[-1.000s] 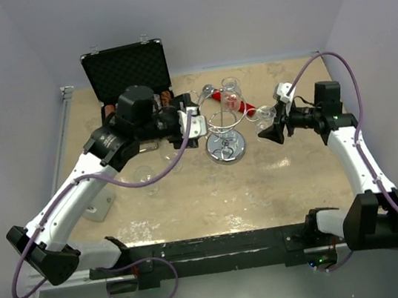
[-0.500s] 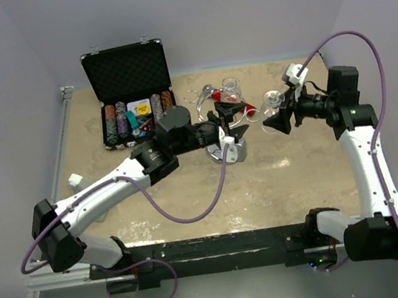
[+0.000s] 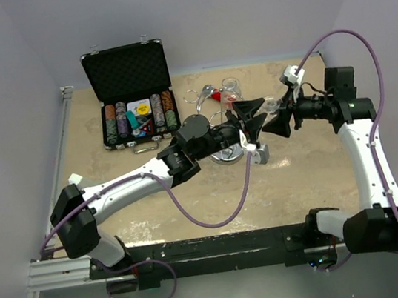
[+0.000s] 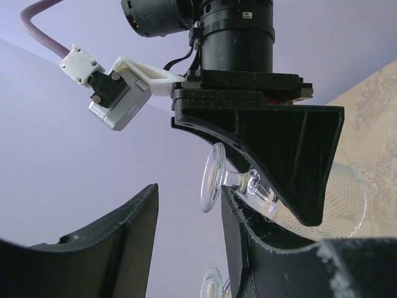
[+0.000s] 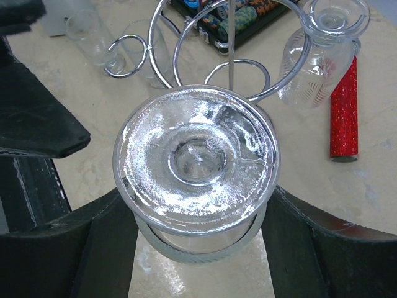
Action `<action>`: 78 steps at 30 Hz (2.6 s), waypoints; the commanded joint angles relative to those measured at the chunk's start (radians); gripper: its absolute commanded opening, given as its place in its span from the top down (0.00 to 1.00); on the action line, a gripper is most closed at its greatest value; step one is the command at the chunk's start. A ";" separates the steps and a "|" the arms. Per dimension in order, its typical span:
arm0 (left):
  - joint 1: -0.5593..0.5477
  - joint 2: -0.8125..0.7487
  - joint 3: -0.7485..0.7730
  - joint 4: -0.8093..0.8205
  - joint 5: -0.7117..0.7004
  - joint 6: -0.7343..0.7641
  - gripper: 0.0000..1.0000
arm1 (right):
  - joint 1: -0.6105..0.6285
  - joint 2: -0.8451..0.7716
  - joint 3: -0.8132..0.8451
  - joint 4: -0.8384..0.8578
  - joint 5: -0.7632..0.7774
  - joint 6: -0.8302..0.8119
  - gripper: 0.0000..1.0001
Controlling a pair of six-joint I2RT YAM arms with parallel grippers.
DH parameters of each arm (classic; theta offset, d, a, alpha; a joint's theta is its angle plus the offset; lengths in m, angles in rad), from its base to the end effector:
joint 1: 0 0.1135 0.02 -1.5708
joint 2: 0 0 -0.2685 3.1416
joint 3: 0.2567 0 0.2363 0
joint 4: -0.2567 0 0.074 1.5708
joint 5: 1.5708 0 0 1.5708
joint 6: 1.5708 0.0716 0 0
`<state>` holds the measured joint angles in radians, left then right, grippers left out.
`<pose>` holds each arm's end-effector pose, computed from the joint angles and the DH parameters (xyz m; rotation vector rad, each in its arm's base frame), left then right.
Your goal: Take the wine glass off the wine glass rack
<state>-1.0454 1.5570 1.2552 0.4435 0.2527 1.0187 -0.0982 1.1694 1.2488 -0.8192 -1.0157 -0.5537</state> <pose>0.1822 -0.3501 0.3916 1.3270 0.5507 -0.2024 0.2256 0.0389 0.3633 -0.9083 1.7946 0.7539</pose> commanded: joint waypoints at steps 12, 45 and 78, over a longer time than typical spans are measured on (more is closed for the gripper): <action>0.010 0.110 0.141 -0.028 -0.026 0.027 0.68 | 0.029 -0.048 0.043 0.008 -0.086 -0.009 0.61; 0.065 0.088 0.147 0.035 -0.178 -0.313 0.37 | 0.034 -0.013 0.052 0.229 -0.182 0.629 0.77; 0.031 0.124 0.036 0.251 -0.297 -0.288 0.43 | -0.084 0.092 0.052 0.526 -0.207 1.100 1.00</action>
<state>-1.0168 1.6752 1.2236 0.5617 0.0563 0.7666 -0.1799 1.3033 1.2896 -0.3408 -1.1969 0.5159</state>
